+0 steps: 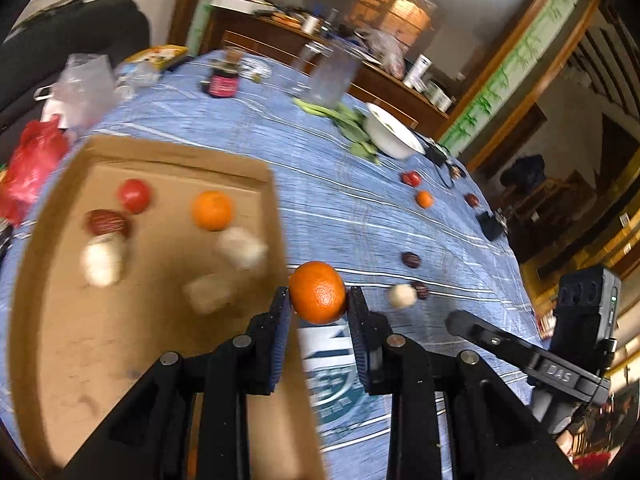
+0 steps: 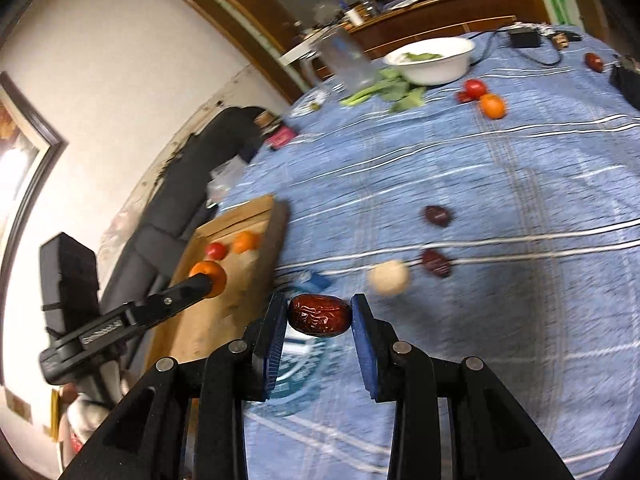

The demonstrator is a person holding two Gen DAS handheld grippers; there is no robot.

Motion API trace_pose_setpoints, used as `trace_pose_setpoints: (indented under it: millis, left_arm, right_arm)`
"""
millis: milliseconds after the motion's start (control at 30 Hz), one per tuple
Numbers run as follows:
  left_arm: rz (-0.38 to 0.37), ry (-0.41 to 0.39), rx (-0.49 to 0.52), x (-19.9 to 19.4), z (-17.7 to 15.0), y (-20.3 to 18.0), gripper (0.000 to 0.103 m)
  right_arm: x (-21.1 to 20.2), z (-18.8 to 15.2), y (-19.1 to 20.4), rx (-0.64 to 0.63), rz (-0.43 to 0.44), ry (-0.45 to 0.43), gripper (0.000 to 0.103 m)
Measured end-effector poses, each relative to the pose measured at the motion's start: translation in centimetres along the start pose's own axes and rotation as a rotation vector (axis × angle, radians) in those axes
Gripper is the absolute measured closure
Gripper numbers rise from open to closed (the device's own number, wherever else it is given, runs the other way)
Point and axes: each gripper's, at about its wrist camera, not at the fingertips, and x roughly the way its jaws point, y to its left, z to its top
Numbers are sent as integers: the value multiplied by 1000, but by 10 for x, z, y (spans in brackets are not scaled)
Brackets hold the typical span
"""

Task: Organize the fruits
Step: 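Carry the tangerine and date into the cardboard tray and open both tools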

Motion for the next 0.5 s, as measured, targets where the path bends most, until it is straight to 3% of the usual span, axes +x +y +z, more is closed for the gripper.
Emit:
trace_pose_setpoints:
  millis: [167,333,500]
  left_arm:
    - [92,-42,-38,-23,-6,44,75]
    - [165,-31,-100,-26,-9,91,75]
    - [202,-15,-117,-21,-12,110,75]
  right_arm:
    - [25,-11,46,-85,-1,54,67]
    - [65,-25,93,-213,-42,118,67]
    - [108,-35,133,-332,-65,178,67]
